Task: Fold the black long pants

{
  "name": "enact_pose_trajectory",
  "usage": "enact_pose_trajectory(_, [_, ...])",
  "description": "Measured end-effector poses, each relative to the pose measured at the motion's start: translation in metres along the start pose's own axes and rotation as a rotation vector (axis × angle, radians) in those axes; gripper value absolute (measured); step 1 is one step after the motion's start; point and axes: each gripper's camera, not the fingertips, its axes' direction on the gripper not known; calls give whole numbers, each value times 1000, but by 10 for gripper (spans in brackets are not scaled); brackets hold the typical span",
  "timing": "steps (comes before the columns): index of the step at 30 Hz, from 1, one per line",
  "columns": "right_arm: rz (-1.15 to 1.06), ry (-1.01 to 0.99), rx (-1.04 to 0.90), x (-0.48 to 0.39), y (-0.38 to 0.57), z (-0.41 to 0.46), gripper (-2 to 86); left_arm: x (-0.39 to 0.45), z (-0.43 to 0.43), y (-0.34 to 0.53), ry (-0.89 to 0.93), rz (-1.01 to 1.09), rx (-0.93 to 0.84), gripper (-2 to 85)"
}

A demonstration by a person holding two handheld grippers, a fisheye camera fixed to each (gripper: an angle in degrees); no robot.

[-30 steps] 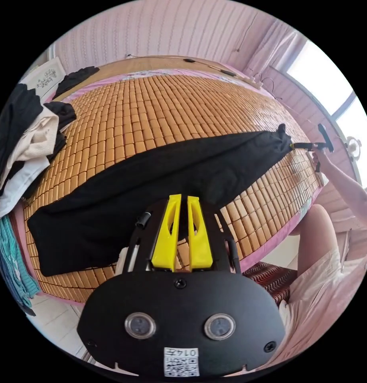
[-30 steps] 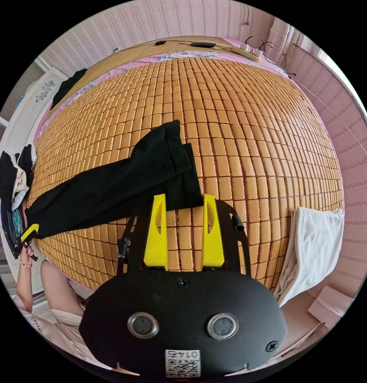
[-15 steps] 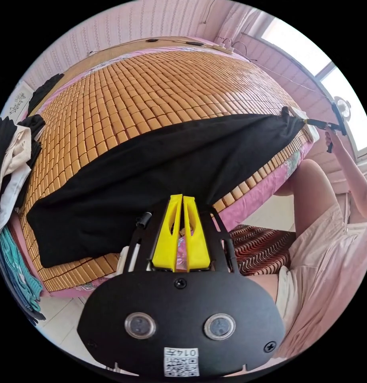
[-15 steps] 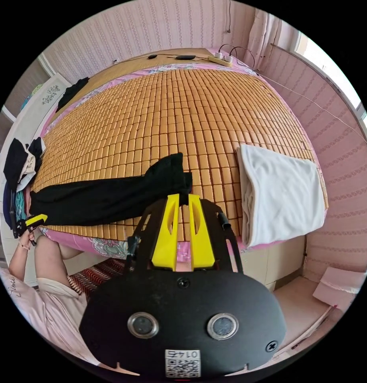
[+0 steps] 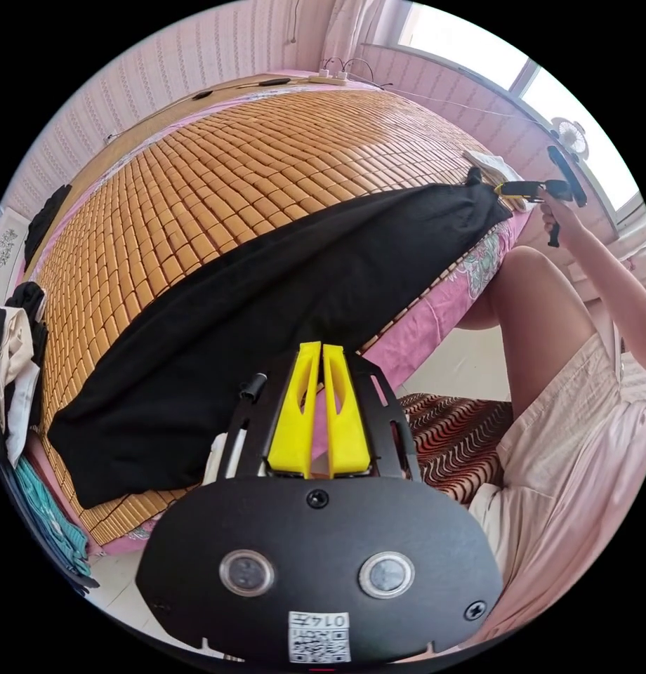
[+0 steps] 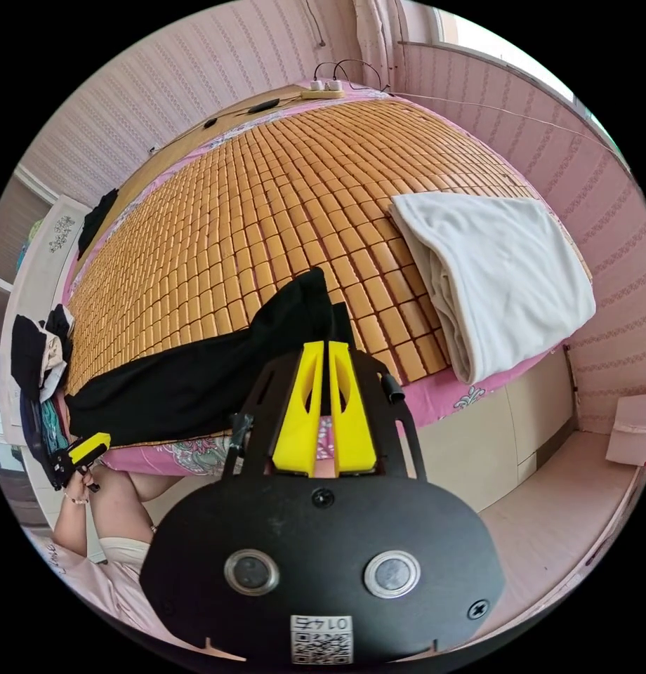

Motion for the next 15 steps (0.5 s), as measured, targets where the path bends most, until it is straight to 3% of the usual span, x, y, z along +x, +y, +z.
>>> enact_pose_trajectory(5, [65,-27,54,24,40,-32,19,-8,-10,-3,18,-23,28,-8])
enact_pose_trajectory(8, [95,-34,-51,40,43,0,36,-17,-20,-7,12,-38,59,-5])
enact_pose_trajectory(12, [74,25,92,24,44,-17,50,-34,-37,-16,-57,-30,87,8])
enact_pose_trajectory(15, [11,-3,80,7,23,0,63,-49,-36,-29,-76,-22,67,34])
